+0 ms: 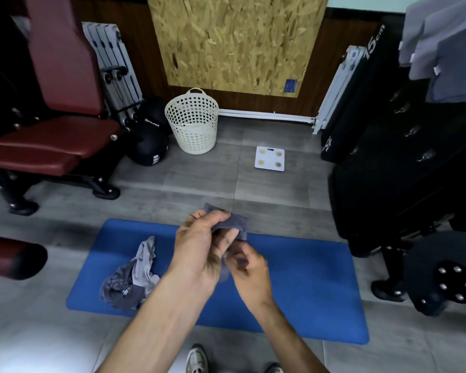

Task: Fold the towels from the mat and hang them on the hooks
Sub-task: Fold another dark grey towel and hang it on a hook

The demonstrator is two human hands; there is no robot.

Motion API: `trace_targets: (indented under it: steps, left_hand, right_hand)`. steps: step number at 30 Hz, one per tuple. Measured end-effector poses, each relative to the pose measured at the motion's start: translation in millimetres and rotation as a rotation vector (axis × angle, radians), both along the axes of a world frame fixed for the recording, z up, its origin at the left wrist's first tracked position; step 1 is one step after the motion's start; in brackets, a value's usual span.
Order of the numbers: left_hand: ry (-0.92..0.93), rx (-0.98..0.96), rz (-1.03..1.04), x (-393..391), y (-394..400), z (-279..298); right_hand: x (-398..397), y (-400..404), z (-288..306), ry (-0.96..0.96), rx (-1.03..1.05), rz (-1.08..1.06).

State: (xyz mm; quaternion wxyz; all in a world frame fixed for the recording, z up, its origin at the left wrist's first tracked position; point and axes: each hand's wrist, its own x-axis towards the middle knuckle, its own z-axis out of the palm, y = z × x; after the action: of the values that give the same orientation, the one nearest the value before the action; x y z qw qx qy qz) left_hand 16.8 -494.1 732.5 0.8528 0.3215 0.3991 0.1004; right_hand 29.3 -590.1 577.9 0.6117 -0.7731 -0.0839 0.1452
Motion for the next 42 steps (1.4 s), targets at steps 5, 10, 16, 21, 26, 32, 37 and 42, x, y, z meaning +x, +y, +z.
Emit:
trace_targets:
  steps: [5, 10, 16, 21, 26, 32, 37, 42]
  left_hand:
    - [-0.042, -0.036, 0.040, -3, 12, 13]
    - [-0.029, -0.024, 0.065, -7, 32, 10]
    - [-0.022, -0.008, 0.116, -11, 79, -18]
    - [0.113, 0.243, 0.171, -14, 98, -54]
    - [0.042, 1.214, -0.393, -18, 59, -61]
    - [-0.259, 1.312, -0.845, 8, 15, -51]
    - [-0.277, 1.189, -0.799, 21, 26, -39]
    - [-0.145, 1.172, -0.603, 29, 47, -44]
  right_hand:
    - [11, 27, -1, 0.057, 0.061, -0.058]
    - [23, 28, -11, 0.145, 0.094, 0.030]
    - [35, -20, 3, 0.238, 0.143, 0.185]
    - [54, -50, 44, 0.120, 0.111, 0.219]
    - [56, -43, 77, -0.119, -0.064, 0.326]
    - [54, -53, 97, -0.034, 0.013, 0.331]
    - [57, -97, 77, 0.094, -0.216, 0.520]
    - [69, -164, 29, 0.151, -0.624, 0.495]
